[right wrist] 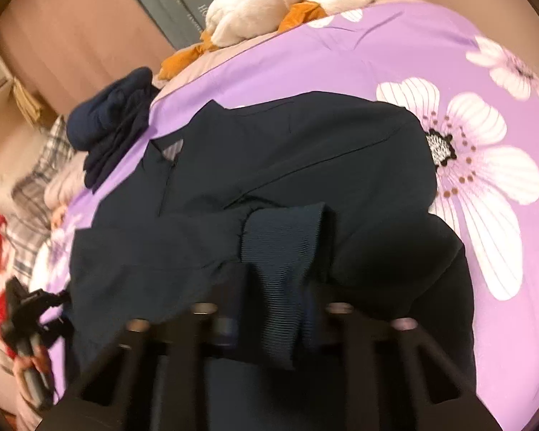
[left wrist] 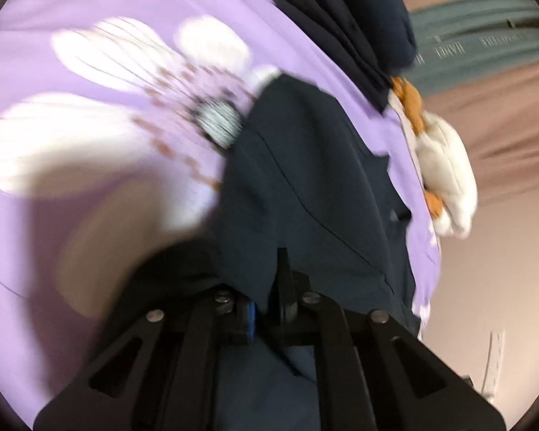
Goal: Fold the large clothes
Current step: 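Lay the held sleeve across the jacket body and open the left gripper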
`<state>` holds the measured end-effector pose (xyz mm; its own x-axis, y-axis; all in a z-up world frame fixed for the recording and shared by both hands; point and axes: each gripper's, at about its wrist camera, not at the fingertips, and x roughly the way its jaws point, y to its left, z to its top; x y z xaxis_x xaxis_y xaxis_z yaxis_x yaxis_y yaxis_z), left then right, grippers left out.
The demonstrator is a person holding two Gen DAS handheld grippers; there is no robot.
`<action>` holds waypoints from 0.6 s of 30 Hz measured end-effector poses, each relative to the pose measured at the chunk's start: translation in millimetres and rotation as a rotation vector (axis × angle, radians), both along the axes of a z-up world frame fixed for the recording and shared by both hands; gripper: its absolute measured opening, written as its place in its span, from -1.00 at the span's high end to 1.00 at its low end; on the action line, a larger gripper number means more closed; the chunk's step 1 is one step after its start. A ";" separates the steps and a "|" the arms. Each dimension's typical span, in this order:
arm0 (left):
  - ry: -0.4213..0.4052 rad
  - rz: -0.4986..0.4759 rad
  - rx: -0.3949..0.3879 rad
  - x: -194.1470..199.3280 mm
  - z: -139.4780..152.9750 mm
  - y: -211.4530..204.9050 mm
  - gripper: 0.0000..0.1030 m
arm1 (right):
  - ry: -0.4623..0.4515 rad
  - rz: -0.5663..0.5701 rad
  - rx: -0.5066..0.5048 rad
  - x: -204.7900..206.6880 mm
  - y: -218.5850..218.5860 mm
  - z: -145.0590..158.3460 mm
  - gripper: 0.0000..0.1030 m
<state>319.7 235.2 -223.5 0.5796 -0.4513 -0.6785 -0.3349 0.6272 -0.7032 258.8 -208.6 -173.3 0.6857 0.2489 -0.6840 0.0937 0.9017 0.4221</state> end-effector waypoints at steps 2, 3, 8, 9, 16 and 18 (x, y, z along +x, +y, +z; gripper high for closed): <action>-0.011 0.041 -0.056 -3.7 -2.8 15.0 0.89 | -0.014 -0.002 0.008 -5.7 0.6 5.1 0.85; -0.011 0.040 -0.061 -4.0 -4.1 19.0 0.89 | -0.017 -0.012 -0.007 -9.0 1.6 5.7 0.86; 0.006 0.030 -0.029 -9.3 -6.8 17.9 0.83 | 0.068 -0.035 -0.131 -8.8 12.1 -23.0 0.86; 0.009 0.018 -0.036 -11.7 -6.0 20.3 0.76 | 0.057 -0.037 -0.128 -12.7 9.3 -21.0 0.86; -0.012 -0.044 0.156 -45.1 25.0 43.1 0.20 | 0.015 -0.063 -0.211 -38.1 -17.3 12.3 0.28; -0.009 -0.079 0.241 -43.3 34.4 39.9 0.20 | -0.029 -0.033 -0.222 -44.7 -14.6 23.7 0.28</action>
